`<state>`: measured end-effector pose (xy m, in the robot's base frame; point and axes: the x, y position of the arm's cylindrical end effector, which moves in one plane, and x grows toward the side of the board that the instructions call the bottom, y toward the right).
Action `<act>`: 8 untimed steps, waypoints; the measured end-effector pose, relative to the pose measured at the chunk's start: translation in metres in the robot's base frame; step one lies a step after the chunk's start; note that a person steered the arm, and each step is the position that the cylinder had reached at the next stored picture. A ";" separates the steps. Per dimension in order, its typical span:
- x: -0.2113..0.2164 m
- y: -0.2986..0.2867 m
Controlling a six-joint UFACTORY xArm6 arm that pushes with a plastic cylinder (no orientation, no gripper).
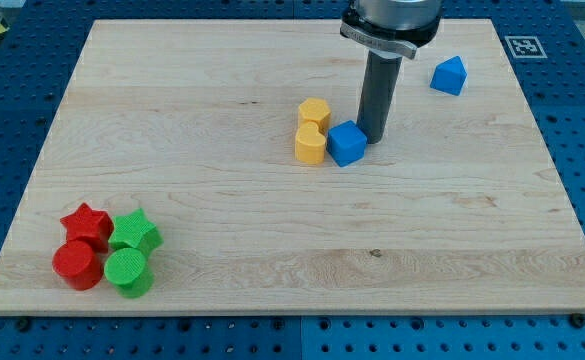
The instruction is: Slide the blue triangle closer to the yellow hexagon
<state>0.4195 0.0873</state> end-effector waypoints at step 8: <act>-0.025 0.188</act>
<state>0.3943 0.2752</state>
